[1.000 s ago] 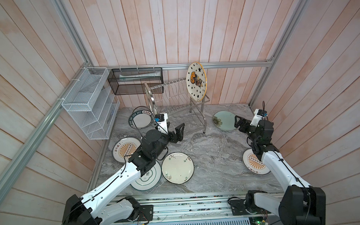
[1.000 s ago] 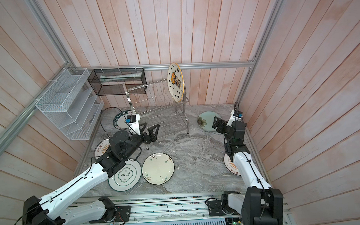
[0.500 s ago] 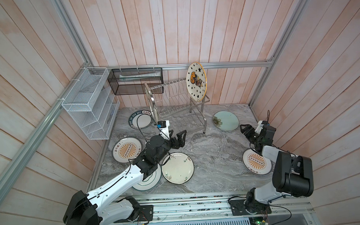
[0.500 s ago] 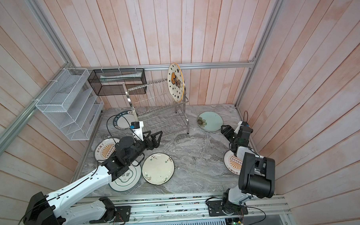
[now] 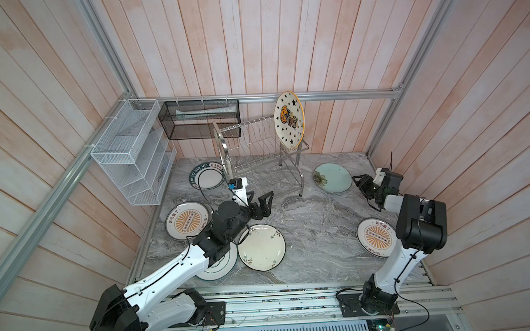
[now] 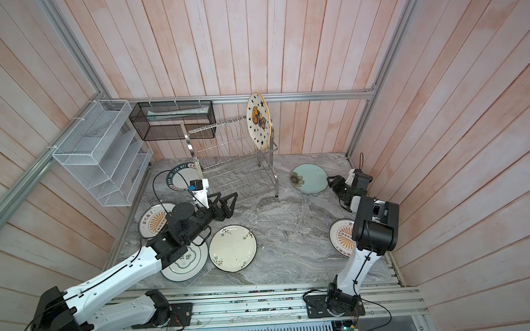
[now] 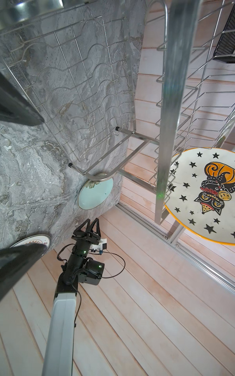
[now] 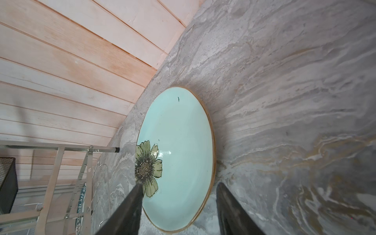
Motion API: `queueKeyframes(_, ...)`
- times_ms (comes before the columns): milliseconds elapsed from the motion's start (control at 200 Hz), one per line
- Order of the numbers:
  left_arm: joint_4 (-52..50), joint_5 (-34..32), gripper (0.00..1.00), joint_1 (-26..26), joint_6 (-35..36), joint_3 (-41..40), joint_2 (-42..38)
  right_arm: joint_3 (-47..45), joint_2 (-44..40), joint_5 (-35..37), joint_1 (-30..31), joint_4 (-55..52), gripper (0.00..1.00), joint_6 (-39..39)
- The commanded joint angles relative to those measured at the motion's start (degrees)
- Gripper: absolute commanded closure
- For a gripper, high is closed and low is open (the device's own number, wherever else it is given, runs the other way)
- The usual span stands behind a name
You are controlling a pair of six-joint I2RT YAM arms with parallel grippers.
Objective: Load plates into a dish rack
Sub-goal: Pick up the plate from the top-right of the table.
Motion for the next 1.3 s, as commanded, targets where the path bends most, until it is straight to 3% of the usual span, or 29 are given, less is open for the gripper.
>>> queueKeyframes(0, 0.46, -0.14, 0.1, -0.36, -0.5, -1.04, -0.43, 2.49, 2.76, -1.75, -0.13, -1.99, 0.44, -0.91)
queueKeyframes(425, 0.43, 1.14, 0.1, -0.48, -0.74, -0.06, 1.07, 6.48, 9.46, -3.19, 0.56, -2.86, 0.55, -1.69)
queueKeyframes(670, 0.07, 1.32, 0.1, -0.58, -0.73, 0.25, 1.29, 8.98, 11.84, -3.92, 1.61, -3.35, 0.68, -1.69)
queueKeyframes(965, -0.1, 1.27, 0.1, -0.65, -0.6, 0.21, 1.25, 10.68, 13.87, -4.46, 1.78, -3.21, 0.7, -0.81)
queueKeyframes(1295, 0.06, 1.41, 0.1, -0.63, -0.89, 0.61, 2.19, 11.14, 15.03, -6.28, 1.36, -3.1, 0.85, -1.17)
